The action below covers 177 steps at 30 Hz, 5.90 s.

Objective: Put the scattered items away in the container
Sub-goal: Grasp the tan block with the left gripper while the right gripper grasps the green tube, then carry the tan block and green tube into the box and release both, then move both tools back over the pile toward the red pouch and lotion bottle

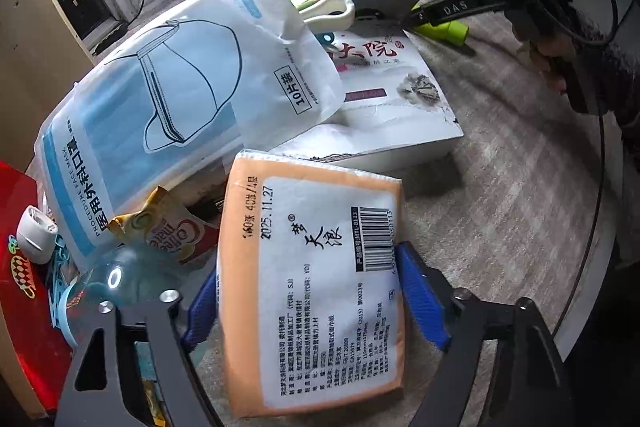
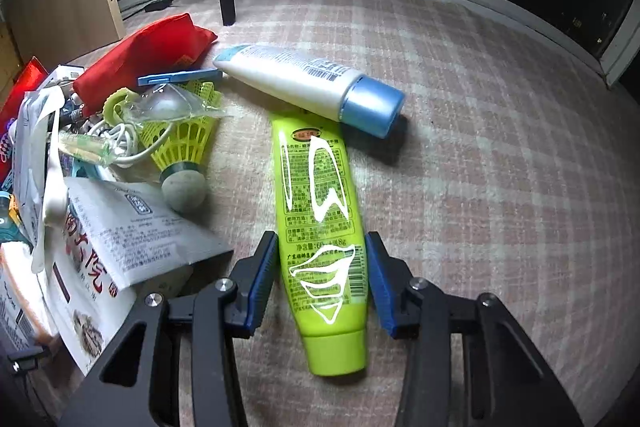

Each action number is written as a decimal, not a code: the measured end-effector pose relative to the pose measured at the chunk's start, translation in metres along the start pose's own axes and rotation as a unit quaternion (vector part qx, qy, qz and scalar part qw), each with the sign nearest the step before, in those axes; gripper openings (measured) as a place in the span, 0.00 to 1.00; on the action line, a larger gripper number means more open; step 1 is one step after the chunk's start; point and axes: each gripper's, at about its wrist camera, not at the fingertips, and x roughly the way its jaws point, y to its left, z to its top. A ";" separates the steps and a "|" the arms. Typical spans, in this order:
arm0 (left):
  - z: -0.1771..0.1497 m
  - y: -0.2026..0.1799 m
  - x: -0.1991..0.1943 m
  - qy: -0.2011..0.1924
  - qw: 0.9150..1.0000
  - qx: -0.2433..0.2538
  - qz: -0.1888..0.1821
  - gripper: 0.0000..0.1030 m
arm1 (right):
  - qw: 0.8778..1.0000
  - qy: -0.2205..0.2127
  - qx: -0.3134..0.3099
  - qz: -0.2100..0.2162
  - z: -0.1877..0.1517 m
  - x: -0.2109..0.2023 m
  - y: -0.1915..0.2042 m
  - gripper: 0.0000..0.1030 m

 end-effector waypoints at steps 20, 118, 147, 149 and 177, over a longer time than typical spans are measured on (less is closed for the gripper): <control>-0.004 0.034 -0.067 -0.073 0.994 -0.069 -0.034 0.62 | 0.988 -0.098 0.090 0.075 -0.031 -0.091 0.002 0.41; -0.144 0.247 -0.176 -0.162 0.962 -0.215 0.046 0.67 | 0.978 -0.127 -0.054 0.158 0.010 -0.136 0.319 0.58; -0.160 0.170 -0.071 -0.077 0.944 -0.320 -0.003 0.65 | 0.997 -0.064 0.025 0.046 -0.083 -0.089 0.105 0.58; -0.158 0.169 -0.072 -0.077 0.942 -0.326 -0.001 0.63 | 0.995 -0.072 0.041 0.046 -0.079 -0.088 0.090 0.58; 0.140 0.027 -0.073 -0.114 0.992 0.055 0.022 0.62 | 0.991 -0.109 -0.021 0.069 -0.009 -0.071 0.010 0.49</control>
